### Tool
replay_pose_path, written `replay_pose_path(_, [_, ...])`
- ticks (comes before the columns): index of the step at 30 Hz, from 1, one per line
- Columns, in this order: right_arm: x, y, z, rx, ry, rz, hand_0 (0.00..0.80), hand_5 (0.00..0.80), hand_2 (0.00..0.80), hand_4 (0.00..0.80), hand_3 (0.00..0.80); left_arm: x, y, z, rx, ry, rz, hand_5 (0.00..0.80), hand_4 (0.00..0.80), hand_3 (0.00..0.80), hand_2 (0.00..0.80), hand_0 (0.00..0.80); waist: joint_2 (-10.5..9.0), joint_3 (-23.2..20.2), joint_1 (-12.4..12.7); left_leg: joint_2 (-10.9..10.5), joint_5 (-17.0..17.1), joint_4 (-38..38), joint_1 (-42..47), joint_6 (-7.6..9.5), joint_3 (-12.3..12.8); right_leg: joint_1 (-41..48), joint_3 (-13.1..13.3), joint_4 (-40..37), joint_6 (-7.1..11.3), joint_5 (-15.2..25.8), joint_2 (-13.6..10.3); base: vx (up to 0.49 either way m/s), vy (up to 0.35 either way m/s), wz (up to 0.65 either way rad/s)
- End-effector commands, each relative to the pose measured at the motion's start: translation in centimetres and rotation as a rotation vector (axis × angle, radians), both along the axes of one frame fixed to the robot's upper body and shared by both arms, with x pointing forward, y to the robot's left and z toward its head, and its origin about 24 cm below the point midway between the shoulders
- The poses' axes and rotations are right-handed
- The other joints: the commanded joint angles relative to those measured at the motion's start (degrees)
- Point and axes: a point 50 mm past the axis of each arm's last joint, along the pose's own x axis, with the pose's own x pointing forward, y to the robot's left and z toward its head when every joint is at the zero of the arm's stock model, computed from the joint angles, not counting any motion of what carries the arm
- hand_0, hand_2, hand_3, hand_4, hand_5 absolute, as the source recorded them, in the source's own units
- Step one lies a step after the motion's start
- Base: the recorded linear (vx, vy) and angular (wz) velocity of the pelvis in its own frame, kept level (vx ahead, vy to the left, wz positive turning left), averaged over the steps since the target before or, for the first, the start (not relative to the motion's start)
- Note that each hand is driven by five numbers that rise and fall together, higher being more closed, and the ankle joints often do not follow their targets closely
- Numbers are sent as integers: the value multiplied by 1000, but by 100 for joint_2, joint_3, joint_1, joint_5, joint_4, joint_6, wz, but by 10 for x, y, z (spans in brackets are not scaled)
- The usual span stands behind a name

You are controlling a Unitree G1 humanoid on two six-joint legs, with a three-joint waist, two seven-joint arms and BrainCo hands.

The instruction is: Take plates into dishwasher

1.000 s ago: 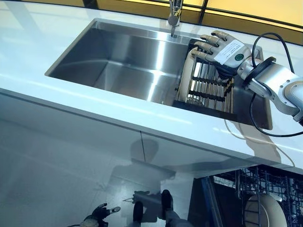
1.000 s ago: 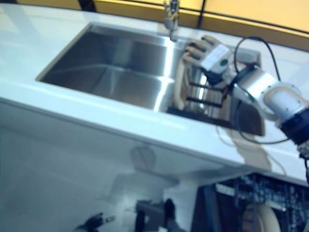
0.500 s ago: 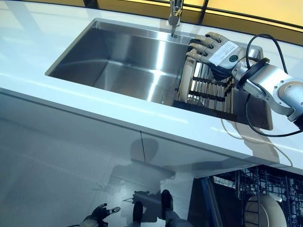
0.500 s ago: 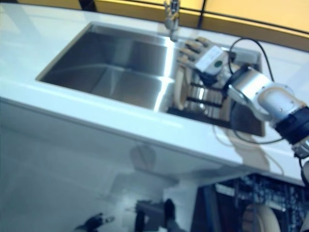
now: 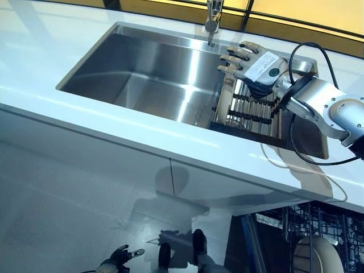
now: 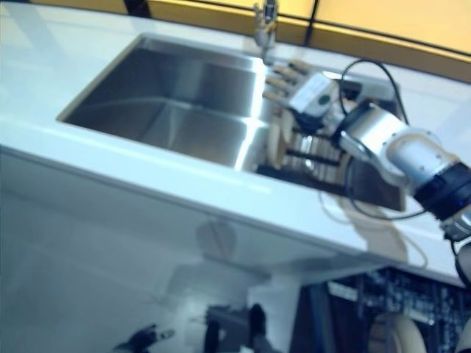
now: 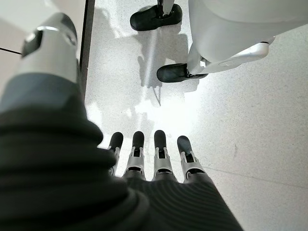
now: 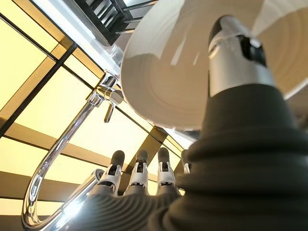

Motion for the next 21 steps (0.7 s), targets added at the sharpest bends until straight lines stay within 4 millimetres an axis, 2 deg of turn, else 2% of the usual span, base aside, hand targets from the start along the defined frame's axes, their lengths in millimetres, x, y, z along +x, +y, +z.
replay_pose_path(1, [-5, 1, 35, 58, -114, -12, 0, 0, 0, 0, 0, -7, 8, -2, 37, 15, -18, 0, 0, 0, 0, 0, -97, -147, 219, 311, 229, -179, -355, -240, 57, 375, -268, 27, 563, -523, -162, 0, 0, 0])
replay_pose_path(12, [-5, 11, 40, 10, -125, -17, 0, 0, 0, 0, 0, 0, 7, 2, 1, -27, 4, 0, 0, 0, 0, 0, -38, 9, 267, 298, 275, -179, -457, -238, 57, 282, -313, 39, 568, -496, -191, -1, 3, 2])
replay_pose_path(21, [-1, 10, 33, -91, -94, -74, 0, 0, 0, 0, 0, 11, 4, 11, -148, -145, 135, 0, 0, 0, 0, 0, 12, 238, 336, 283, 355, -179, -597, -254, 48, 168, -392, 49, 578, -444, -238, -8, -1, 2])
